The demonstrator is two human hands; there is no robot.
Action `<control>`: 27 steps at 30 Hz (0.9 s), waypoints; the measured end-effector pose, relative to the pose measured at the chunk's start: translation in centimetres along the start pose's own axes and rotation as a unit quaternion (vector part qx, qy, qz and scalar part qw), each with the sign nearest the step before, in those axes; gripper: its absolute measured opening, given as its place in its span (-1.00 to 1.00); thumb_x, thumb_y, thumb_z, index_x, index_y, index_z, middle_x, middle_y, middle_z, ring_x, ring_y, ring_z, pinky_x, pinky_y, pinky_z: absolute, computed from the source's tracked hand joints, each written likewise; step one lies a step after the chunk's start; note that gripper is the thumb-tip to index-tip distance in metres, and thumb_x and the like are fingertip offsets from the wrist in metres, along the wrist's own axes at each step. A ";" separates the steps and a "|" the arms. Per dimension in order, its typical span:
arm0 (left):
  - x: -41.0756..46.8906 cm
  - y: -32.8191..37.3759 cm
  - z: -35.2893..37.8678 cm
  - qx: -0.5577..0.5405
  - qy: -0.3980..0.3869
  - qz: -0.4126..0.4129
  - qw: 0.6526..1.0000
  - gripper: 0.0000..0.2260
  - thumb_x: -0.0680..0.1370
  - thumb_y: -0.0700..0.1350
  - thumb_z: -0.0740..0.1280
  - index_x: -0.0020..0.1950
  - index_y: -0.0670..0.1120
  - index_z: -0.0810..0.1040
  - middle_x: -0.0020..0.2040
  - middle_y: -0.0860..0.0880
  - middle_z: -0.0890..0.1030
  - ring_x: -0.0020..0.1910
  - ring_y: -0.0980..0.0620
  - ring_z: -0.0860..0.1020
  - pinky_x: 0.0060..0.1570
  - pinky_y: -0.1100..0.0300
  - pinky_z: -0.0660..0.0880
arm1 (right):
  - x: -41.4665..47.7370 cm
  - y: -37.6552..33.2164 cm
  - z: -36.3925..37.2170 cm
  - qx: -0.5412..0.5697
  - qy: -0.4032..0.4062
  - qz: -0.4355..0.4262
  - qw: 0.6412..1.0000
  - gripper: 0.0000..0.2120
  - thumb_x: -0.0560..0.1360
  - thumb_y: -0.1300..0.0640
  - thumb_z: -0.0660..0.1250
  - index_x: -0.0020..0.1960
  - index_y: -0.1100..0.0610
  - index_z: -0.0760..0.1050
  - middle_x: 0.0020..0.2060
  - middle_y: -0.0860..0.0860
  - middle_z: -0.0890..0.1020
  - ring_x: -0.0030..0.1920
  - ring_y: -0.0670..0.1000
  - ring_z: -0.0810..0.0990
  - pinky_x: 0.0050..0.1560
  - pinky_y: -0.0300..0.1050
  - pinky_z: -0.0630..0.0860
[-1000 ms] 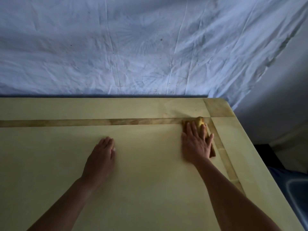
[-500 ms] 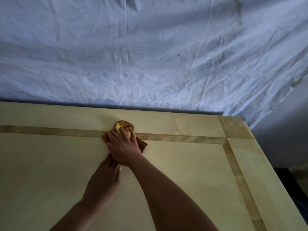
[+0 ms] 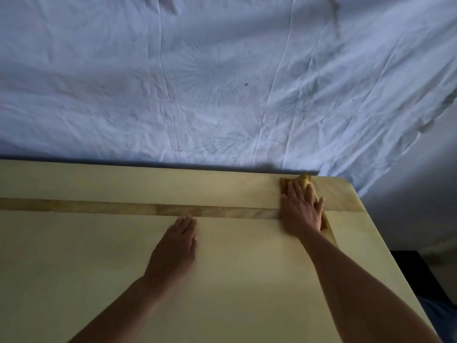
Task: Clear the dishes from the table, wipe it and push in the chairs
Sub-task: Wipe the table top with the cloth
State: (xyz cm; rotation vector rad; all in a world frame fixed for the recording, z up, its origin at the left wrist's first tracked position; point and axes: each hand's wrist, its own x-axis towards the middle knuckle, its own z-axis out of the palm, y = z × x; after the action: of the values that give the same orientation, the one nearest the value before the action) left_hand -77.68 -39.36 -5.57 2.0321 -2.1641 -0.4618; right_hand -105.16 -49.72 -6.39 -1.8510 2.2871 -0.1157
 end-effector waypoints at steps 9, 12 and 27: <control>0.4 -0.2 -0.2 0.086 -0.019 0.026 0.996 -0.58 0.39 -0.10 0.09 -0.02 -0.18 0.69 -0.03 -0.10 0.70 -0.05 -0.06 0.68 -0.29 0.16 0.60 | -3.1 -14.5 3.0 -0.019 -0.067 -0.285 0.956 -0.51 0.62 0.02 -0.02 0.54 -0.01 0.03 0.56 -0.03 0.01 0.54 0.17 -0.13 0.42 0.38 -0.18; 0.8 -0.2 0.0 0.071 0.014 0.021 0.997 -0.62 0.46 -0.11 0.13 0.10 -0.22 0.63 0.10 -0.17 0.65 0.09 -0.13 0.63 -0.13 0.10 0.60 | -4.0 -16.7 3.4 -0.024 -0.097 -0.365 0.926 -0.50 0.64 -0.04 -0.07 0.56 -0.04 -0.04 0.56 -0.11 -0.06 0.54 0.09 -0.24 0.44 0.32 -0.29; 1.2 3.0 0.5 -0.026 0.021 -0.034 0.999 -0.59 0.64 -0.10 0.00 0.51 -0.05 0.16 0.54 0.04 0.11 0.52 0.12 0.05 0.43 0.19 0.13 | 4.0 10.5 -2.7 0.003 -0.006 0.057 0.998 -0.48 0.63 -0.09 -0.13 0.56 -0.08 -0.11 0.56 -0.12 -0.08 0.55 0.08 -0.22 0.49 0.19 -0.28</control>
State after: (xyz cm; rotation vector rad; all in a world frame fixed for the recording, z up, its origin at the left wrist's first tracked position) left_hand -80.78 -40.36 -5.23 2.0749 -2.0420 -0.4732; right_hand -116.53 -51.59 -6.07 -1.7082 2.3756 -0.0952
